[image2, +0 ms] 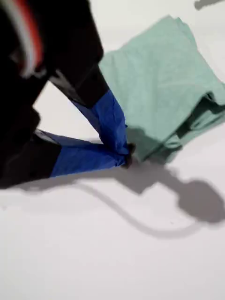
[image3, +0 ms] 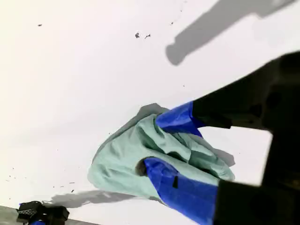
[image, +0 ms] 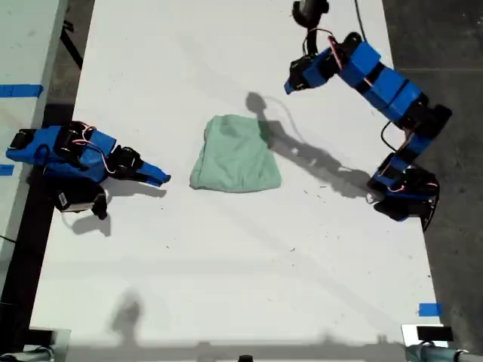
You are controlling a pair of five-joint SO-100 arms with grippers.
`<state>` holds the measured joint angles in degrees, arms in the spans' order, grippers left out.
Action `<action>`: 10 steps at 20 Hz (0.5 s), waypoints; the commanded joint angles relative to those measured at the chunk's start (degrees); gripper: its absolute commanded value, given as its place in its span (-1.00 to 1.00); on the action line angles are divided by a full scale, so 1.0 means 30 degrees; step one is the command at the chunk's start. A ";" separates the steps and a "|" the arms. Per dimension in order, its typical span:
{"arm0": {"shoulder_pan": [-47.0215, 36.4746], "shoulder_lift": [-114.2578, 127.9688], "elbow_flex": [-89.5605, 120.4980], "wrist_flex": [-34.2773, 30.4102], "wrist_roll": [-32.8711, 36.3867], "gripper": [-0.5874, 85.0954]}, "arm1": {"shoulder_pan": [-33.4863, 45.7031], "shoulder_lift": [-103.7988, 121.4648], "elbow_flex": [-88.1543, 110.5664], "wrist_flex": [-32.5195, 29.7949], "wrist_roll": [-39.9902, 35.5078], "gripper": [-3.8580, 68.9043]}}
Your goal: Fold tshirt
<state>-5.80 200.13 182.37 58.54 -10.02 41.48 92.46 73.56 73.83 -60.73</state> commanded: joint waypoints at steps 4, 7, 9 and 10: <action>-0.2930 0.1992 0.0117 0.0322 0.1260 -0.68 | -0.4658 1.6318 1.5996 0.0410 0.7002 -0.93; -0.3193 0.1992 0.0117 0.0322 0.1260 -0.68 | -0.7852 2.3115 2.4580 -0.1582 1.1836 -0.93; -0.3193 0.1992 0.0117 0.0322 0.1260 -0.68 | -0.9814 2.8535 2.9707 -0.1436 1.5498 -0.93; -0.3193 0.1992 0.0117 0.0322 0.1260 -0.68 | -1.0664 3.2607 3.2314 -0.0674 1.7373 -0.93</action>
<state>-13.97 200.13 182.46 59.41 -6.50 13.62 170.42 158.03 71.28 -18.63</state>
